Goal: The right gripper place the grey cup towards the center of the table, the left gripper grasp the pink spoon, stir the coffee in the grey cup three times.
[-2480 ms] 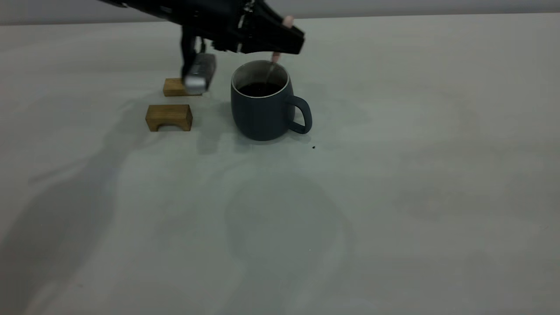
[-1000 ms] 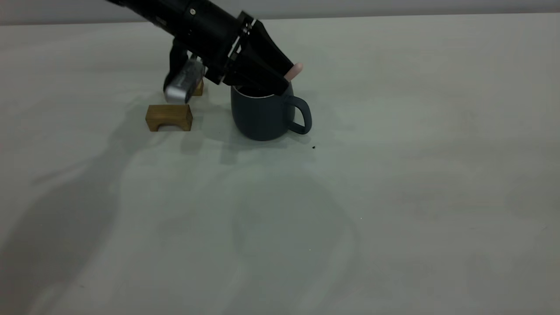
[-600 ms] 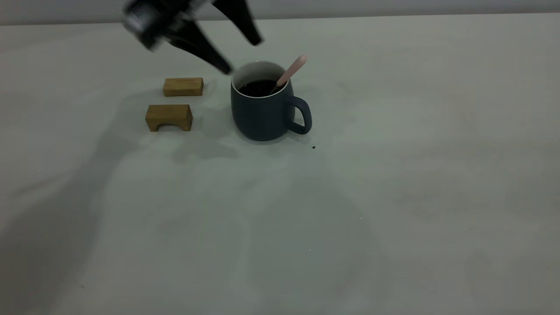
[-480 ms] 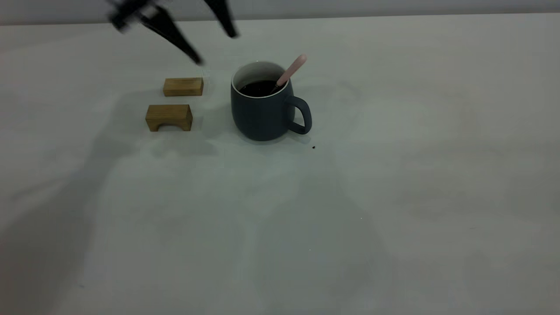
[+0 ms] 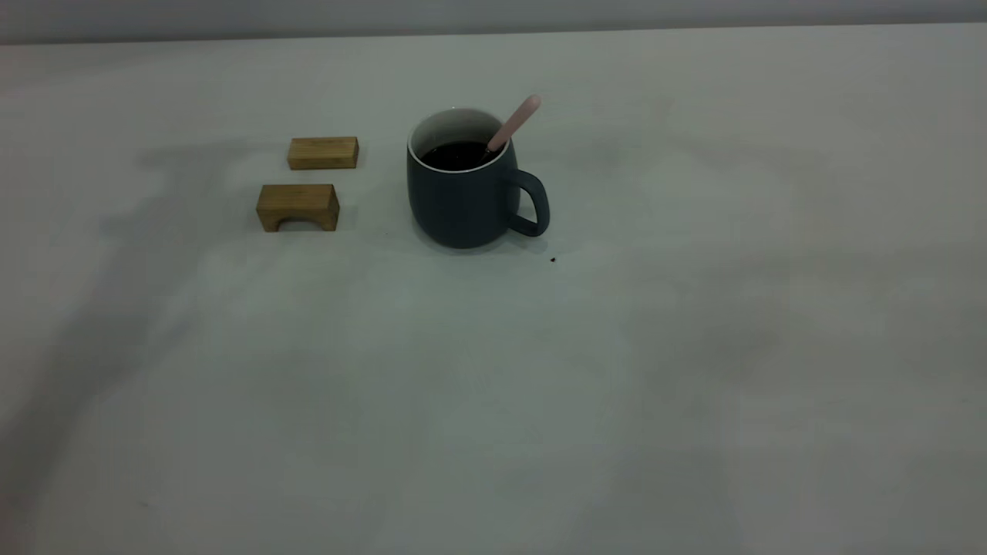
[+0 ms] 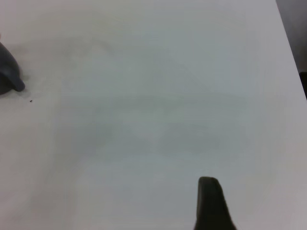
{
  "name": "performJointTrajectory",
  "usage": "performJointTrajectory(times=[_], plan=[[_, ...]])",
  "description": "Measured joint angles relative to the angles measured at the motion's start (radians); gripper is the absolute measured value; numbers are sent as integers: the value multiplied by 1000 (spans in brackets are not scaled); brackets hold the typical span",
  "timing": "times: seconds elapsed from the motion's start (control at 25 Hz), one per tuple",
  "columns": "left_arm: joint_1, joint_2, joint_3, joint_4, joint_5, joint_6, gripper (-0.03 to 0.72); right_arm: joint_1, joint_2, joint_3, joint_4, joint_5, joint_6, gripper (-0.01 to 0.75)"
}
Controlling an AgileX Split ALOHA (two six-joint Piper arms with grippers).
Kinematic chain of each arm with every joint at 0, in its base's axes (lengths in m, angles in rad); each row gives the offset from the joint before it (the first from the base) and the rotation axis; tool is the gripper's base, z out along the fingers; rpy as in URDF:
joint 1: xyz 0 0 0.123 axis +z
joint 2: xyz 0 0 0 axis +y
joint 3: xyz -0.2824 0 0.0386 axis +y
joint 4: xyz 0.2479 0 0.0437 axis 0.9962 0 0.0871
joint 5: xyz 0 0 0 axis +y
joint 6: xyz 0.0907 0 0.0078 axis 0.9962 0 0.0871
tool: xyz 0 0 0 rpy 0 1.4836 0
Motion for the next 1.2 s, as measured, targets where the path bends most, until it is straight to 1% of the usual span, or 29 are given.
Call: performJointTrajectory(times=[0.12, 0.2, 0.48, 0.56, 0.8, 0.88, 1.04, 1.12, 1.2], plan=[[-4, -173, 67, 44, 0, 191, 573, 0, 0, 0, 0, 0, 0, 520], [-8, -278, 151, 46, 0, 234, 574, 0, 0, 0, 0, 0, 0, 520], [-9, -629, 523, 88, 0, 201, 574, 0, 0, 0, 0, 0, 0, 520], [-9, -741, 668, 88, -1, 196, 575, 0, 0, 0, 0, 0, 0, 520], [-8, -1091, 1034, 40, -26, 168, 575, 0, 0, 0, 0, 0, 0, 520], [18, -1225, 1143, 4, -41, 168, 575, 0, 0, 0, 0, 0, 0, 520], [107, -1448, 1288, -39, -52, 167, 575, 0, 0, 0, 0, 0, 0, 520], [130, -1532, 1316, -46, -50, 170, 575, 0, 0, 0, 0, 0, 0, 520], [132, -1596, 1320, -48, -50, 176, 575, 0, 0, 0, 0, 0, 0, 520]])
